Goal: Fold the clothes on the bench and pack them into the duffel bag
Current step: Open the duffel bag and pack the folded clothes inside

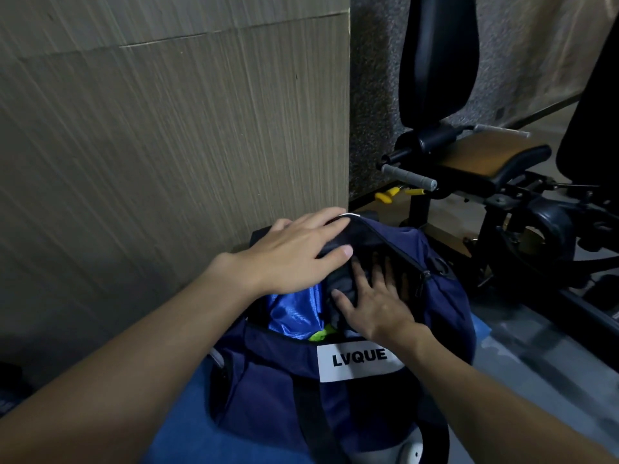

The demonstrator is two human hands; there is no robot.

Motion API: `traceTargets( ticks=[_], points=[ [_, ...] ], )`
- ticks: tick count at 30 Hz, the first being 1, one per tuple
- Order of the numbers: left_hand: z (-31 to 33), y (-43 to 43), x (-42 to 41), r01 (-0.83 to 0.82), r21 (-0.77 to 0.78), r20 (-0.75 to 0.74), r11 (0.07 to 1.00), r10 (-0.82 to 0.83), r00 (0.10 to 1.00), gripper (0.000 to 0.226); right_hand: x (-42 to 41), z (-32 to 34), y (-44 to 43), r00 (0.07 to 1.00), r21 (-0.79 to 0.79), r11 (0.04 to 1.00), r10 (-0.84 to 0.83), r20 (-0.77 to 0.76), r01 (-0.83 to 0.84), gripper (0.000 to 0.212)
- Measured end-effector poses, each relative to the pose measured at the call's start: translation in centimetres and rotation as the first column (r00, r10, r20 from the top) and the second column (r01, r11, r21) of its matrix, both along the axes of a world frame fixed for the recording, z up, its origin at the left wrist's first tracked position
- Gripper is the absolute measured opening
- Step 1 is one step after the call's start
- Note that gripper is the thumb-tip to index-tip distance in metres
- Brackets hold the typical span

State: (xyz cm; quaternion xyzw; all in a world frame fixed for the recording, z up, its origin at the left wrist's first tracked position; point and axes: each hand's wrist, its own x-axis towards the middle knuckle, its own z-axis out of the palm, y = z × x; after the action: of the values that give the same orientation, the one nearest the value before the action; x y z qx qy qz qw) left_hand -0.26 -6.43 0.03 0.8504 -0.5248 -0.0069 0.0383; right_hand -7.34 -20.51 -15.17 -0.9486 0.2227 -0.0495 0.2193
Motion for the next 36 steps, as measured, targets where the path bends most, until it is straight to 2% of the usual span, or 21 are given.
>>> traceTargets(
  ticks=[3,7,12,17,23,25,27,29,31,34,36],
  points=[
    [-0.8,1.4,0.5,-0.009,0.037,0.045,0.999,0.008,0.999,0.062,-0.2,0.0,0.0,0.998,-0.057,0.998,-0.017,-0.06,0.014,0.079],
    [-1.2,2.4,0.6,-0.047,0.02,0.018,0.999,0.046,0.999,0.061,-0.2,0.0,0.1,0.996,-0.076,0.997,-0.014,-0.088,0.007,0.079],
    [-0.4,2.0,0.4,-0.03,-0.089,-0.034,0.996,0.027,0.999,0.061,-1.0,-0.4,1.1,0.999,-0.321,0.947,0.008,0.048,0.008,0.081],
    [0.1,1.7,0.1,-0.007,-0.11,-0.043,0.994,0.002,0.999,0.069,-0.7,-1.5,0.8,0.998,-0.175,0.984,0.028,0.05,-0.019,0.084],
    [0.0,2.1,0.1,0.003,-0.127,-0.057,0.992,-0.011,0.998,0.062,0.2,-0.8,0.2,0.999,-0.128,0.99,0.052,-0.009,-0.053,0.081],
    [0.1,2.0,0.0,-0.003,-0.112,-0.06,0.994,-0.004,0.998,0.07,-0.2,-0.5,0.6,0.999,-0.231,0.972,0.051,0.0,-0.05,0.083],
    [0.1,2.0,0.1,-0.009,-0.108,-0.063,0.994,0.002,0.998,0.073,-0.7,-0.3,1.4,0.99,-0.39,0.92,0.089,0.112,-0.039,0.083],
    [0.2,1.9,0.2,-0.013,-0.119,-0.068,0.993,0.005,0.998,0.074,-0.7,0.1,1.9,0.963,-0.437,0.899,0.142,0.228,-0.029,0.075],
    [0.2,1.9,0.1,-0.014,-0.117,-0.06,0.993,0.007,0.998,0.077,-0.4,0.4,1.9,0.973,-0.386,0.92,0.144,0.179,-0.065,0.073],
    [0.3,2.2,0.1,0.015,-0.075,-0.016,0.997,-0.016,1.0,0.083,-0.1,-0.9,1.3,0.997,-0.301,0.951,0.08,0.016,-0.072,0.081],
    [0.4,2.3,0.2,0.035,-0.066,0.002,0.997,-0.035,0.999,0.086,0.2,-1.7,1.0,0.998,-0.286,0.956,0.055,-0.015,-0.056,0.086]
  ],
)
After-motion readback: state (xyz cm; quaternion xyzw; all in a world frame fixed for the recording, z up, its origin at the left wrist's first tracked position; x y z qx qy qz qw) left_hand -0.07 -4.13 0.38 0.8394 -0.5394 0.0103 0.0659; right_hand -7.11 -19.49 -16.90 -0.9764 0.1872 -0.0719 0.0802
